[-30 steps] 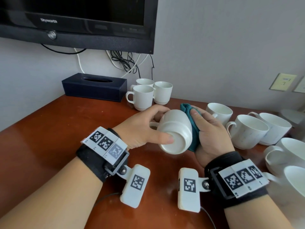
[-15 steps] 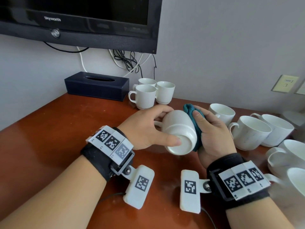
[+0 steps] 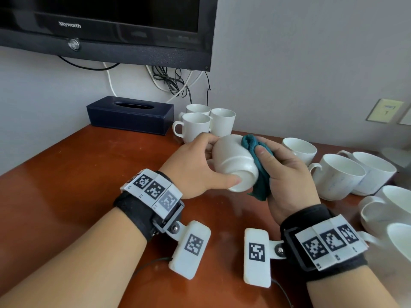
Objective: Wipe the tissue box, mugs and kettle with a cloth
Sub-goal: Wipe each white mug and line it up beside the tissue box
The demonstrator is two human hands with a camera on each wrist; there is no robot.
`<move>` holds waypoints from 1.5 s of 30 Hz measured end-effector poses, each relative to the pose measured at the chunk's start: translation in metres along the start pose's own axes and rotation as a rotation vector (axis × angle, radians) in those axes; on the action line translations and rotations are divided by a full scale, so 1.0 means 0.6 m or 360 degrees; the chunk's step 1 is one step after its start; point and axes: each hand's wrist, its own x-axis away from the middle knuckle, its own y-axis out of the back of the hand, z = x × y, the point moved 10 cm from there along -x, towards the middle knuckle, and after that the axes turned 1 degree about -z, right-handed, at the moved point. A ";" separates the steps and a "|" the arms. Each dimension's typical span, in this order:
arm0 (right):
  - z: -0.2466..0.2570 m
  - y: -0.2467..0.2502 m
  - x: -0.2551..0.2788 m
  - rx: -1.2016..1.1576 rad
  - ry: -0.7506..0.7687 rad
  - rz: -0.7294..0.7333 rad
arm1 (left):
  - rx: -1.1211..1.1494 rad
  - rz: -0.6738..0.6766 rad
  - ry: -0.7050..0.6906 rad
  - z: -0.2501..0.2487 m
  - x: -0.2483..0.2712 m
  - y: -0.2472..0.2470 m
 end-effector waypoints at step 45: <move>0.004 -0.012 -0.006 0.0089 0.0146 0.0114 | 0.0260 -0.0340 0.0080 0.026 -0.003 0.027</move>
